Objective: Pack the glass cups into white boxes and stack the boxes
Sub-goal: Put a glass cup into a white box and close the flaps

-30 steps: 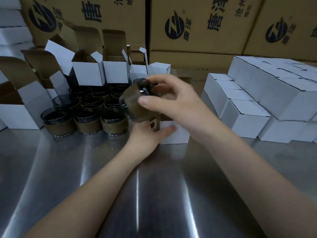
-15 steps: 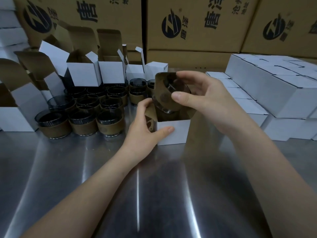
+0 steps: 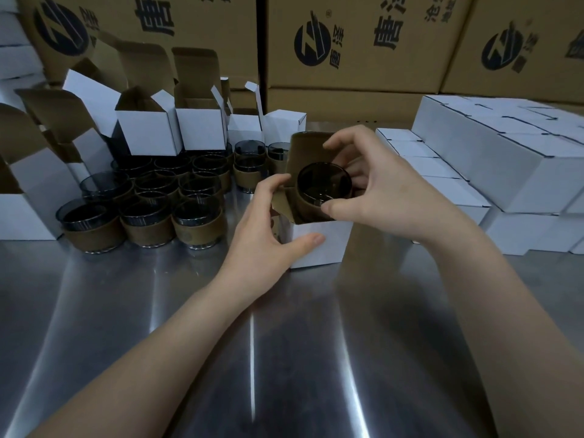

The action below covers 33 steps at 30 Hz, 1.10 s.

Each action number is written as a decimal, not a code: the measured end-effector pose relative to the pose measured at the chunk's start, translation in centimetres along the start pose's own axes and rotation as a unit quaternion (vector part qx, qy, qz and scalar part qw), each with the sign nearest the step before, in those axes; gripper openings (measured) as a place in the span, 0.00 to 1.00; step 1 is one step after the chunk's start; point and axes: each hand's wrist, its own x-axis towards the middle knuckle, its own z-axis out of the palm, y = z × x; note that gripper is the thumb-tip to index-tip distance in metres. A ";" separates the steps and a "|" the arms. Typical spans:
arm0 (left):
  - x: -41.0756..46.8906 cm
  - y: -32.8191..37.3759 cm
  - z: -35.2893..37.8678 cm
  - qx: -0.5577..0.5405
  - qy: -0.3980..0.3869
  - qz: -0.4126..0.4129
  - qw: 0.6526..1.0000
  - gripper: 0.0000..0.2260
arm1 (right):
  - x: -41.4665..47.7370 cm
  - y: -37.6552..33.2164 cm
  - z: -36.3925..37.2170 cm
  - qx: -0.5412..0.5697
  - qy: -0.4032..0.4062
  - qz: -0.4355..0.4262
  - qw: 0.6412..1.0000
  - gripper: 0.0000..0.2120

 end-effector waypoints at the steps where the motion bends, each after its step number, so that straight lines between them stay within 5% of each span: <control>1: 0.0 0.1 -0.1 0.007 0.001 0.007 1.000 0.34 | -0.1 0.0 0.0 0.000 0.003 -0.002 1.000 0.30; 20: -0.7 1.3 0.1 0.115 0.004 0.106 0.988 0.38 | -0.3 0.1 -1.0 -0.139 -0.050 0.036 0.988 0.20; 33: -0.8 1.5 0.2 0.124 -0.003 0.104 0.987 0.38 | 0.1 0.7 -1.3 -0.136 -0.098 0.045 0.985 0.15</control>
